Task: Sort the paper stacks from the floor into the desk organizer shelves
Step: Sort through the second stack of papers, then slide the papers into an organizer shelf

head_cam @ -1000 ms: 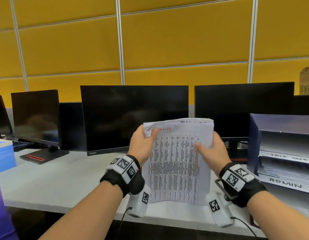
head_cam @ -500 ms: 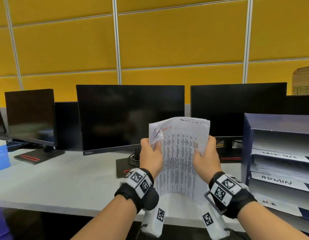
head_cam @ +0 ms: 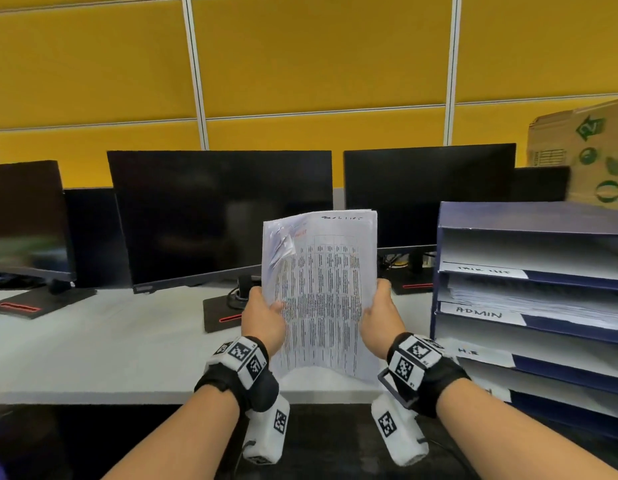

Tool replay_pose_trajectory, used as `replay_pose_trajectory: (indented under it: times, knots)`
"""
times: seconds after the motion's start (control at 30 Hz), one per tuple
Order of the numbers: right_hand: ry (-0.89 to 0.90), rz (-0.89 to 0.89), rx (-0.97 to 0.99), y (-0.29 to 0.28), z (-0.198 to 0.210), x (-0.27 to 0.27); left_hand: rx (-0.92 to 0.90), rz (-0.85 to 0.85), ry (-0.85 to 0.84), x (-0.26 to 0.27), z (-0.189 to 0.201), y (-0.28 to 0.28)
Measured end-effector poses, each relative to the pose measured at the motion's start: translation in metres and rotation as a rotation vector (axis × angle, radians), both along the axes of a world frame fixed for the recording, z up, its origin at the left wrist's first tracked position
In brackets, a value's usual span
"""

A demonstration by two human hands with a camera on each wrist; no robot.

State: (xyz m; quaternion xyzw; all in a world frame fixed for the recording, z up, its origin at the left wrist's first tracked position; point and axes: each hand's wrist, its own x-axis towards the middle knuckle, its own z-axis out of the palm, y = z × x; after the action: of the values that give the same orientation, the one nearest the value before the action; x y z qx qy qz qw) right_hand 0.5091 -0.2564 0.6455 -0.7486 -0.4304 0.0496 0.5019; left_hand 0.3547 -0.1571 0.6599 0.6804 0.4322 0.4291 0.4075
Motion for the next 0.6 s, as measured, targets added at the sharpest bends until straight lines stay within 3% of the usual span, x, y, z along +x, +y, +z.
replay_pose_trajectory:
  times: [0.17,0.6]
  knots:
    - [-0.052,-0.025,-0.034,-0.045,0.015,-0.002,0.007,-0.020,0.011,-0.012,0.004,-0.026]
    - [0.053,-0.075,-0.079,-0.186,0.032,-0.012,-0.017,-0.166,-0.012,-0.018,0.010,-0.144]
